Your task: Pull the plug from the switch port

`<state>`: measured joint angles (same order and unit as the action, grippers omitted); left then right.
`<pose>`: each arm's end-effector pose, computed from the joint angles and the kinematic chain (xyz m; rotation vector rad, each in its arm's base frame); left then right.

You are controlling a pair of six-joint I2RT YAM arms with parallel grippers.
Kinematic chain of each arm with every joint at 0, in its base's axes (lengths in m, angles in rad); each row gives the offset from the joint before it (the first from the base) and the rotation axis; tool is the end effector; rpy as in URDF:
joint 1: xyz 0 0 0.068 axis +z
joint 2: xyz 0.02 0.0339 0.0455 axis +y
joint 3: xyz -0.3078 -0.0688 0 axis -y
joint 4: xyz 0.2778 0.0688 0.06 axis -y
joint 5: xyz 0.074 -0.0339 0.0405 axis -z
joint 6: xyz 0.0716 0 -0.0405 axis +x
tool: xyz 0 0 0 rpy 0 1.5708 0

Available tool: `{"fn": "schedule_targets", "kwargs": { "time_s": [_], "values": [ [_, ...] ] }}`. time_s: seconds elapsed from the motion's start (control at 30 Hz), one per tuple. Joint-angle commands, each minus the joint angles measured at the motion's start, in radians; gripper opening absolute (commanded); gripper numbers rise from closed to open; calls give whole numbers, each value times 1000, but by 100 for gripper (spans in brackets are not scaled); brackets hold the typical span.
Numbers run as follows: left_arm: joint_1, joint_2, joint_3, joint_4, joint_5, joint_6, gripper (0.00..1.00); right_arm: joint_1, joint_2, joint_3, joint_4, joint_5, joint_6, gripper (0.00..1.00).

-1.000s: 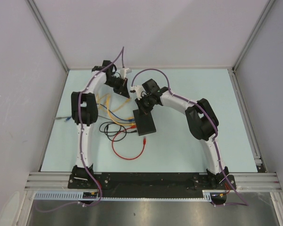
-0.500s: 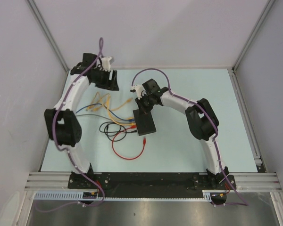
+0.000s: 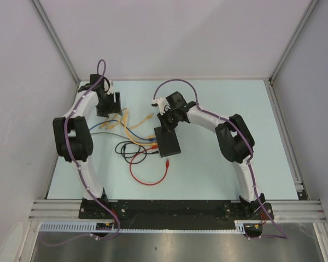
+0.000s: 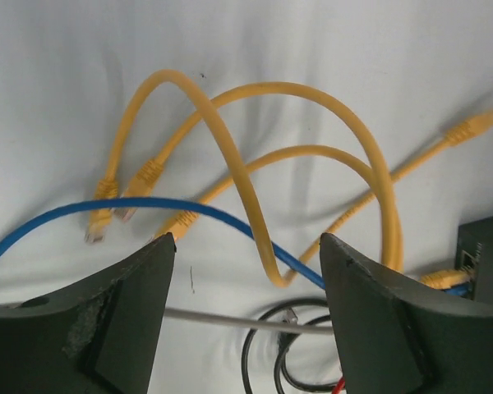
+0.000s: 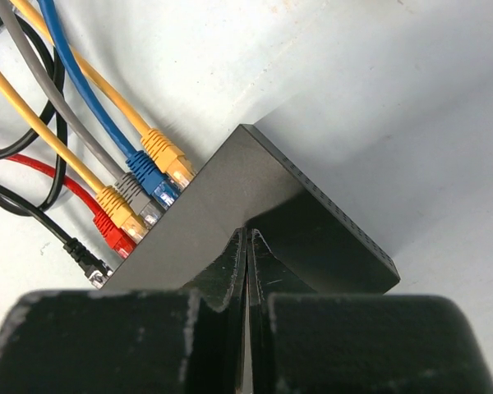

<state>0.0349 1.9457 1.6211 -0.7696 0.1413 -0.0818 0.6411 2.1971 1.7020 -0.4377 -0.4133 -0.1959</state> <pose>0.4817 0.0067 0.2394 -0.1095 2.6596 -0.2035 0.4288 0.3559 0.1716 -1.1845 2.2334 0.6996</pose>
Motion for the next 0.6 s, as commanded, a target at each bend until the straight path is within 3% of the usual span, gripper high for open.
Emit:
{"fn": "schedule_targets", "kwargs": {
  "time_s": [0.0,0.07,0.1,0.13,0.4,0.57],
  "values": [
    [-4,77,106,-7,6,-15,74,-3,-14,-51,-49,67,-20,0],
    [-3,105,132,-10,-9,-12,65,-1,-19,-56,-47,71,-22,0],
    [-1,107,137,-11,-15,-1,53,0,-20,-58,-47,73,-22,0],
    [-3,102,141,-19,-22,4,49,0,-20,-59,-45,74,-22,0],
    [25,-144,40,-112,29,121,4,-6,-10,-53,-52,74,-22,0],
    [26,-156,84,-377,14,344,0,-15,-13,-44,-65,73,-20,0]
  ]
}}
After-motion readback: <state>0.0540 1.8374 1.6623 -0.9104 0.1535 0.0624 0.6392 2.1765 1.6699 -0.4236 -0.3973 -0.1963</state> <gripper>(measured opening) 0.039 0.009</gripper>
